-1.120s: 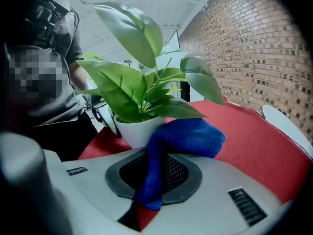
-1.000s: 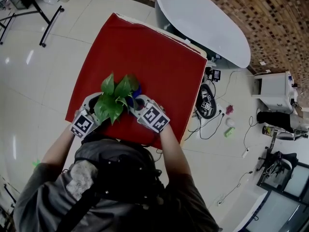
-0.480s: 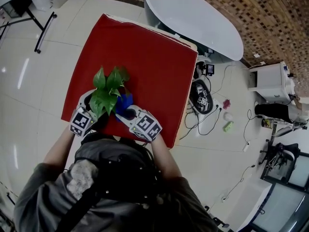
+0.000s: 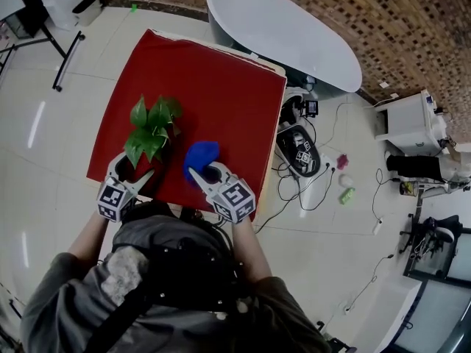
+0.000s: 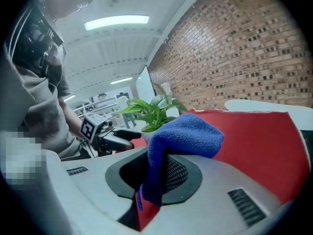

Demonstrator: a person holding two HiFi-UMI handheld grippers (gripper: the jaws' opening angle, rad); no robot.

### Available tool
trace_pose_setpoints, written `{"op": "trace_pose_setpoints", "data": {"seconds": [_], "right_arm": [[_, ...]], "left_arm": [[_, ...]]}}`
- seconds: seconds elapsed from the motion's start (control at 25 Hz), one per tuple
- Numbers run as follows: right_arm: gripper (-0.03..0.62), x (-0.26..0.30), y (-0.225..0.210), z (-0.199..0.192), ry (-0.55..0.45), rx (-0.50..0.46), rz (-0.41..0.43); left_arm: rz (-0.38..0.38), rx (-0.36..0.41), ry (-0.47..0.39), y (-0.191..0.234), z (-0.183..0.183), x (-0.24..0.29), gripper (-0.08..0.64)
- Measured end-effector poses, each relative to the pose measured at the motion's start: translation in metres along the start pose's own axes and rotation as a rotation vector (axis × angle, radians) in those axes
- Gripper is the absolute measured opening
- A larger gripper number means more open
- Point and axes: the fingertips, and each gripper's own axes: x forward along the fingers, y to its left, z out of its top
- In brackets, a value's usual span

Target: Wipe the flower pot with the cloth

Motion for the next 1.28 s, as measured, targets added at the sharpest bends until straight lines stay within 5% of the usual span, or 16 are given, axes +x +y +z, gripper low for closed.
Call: {"op": "trace_pose_setpoints", "data": {"seconds": [0.12, 0.2, 0.32, 0.48, 0.64, 0.76, 0.96, 1.28], "right_arm": [[0.077, -0.036, -0.008, 0.014, -0.070, -0.040, -0.057], [0.075, -0.057, -0.012, 0.025, -0.111, -0.058, -0.078], [0.075, -0.083, -0.019, 0.046, -0.179, -0.065, -0.113], [0.075, -0.114, -0.021, 0.069, -0.248, -0.075, -0.135], [0.075, -0.150, -0.008, 0.092, -0.369, -0.047, -0.182], [0.075, -0.172, 0.014, 0.103, -0.448, -0.055, -0.202], [0.075, -0.190, 0.071, 0.107, -0.443, -0.160, -0.262], [0.075, -0.180, 0.230, 0.071, -0.489, -0.237, -0.314]], "left_arm": [[0.012, 0.005, -0.018, -0.030, 0.011, -0.012, 0.384], [0.034, 0.038, -0.036, -0.049, 0.024, -0.018, 0.285], [0.058, 0.076, -0.087, -0.074, 0.051, -0.031, 0.230], [0.041, 0.042, -0.233, -0.112, 0.104, -0.052, 0.098], [0.046, 0.060, -0.277, -0.135, 0.131, -0.067, 0.025], [0.020, 0.064, -0.301, -0.148, 0.148, -0.076, 0.025], [0.002, 0.040, -0.287, -0.155, 0.155, -0.107, 0.025], [-0.018, 0.062, -0.383, -0.164, 0.100, -0.245, 0.025]]}}
